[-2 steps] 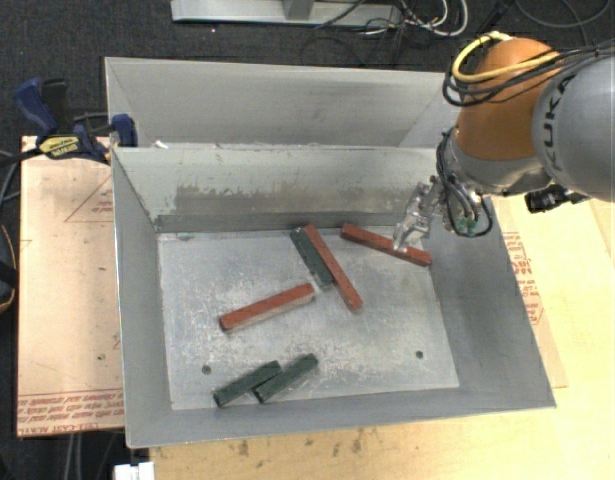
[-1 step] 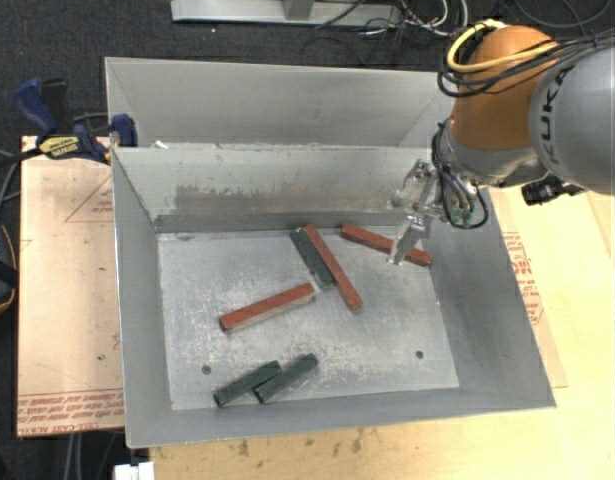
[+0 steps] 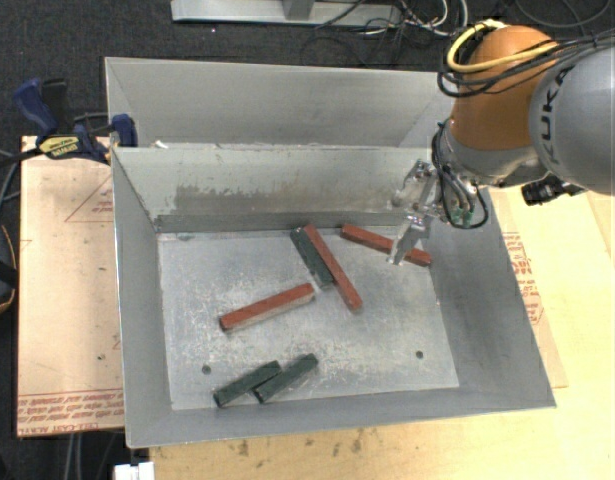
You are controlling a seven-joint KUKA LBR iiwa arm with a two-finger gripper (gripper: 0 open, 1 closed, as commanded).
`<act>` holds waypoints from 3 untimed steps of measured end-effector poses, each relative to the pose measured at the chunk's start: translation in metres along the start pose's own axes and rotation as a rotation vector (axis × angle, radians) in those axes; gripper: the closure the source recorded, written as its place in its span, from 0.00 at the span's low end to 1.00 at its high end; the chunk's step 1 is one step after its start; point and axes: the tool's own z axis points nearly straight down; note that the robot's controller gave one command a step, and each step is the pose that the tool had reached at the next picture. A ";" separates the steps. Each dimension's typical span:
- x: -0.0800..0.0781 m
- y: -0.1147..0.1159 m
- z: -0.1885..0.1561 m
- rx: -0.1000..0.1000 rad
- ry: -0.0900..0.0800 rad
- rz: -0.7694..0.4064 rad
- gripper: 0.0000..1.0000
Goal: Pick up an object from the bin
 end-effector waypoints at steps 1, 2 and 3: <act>-0.012 0.011 0.096 -0.003 -0.021 -0.027 1.00; -0.012 0.011 0.095 -0.003 -0.021 -0.027 1.00; 0.003 0.022 -0.044 -0.001 0.000 -0.031 1.00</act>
Offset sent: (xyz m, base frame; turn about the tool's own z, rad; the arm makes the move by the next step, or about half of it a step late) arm 0.0000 0.0000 0.0000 0.0000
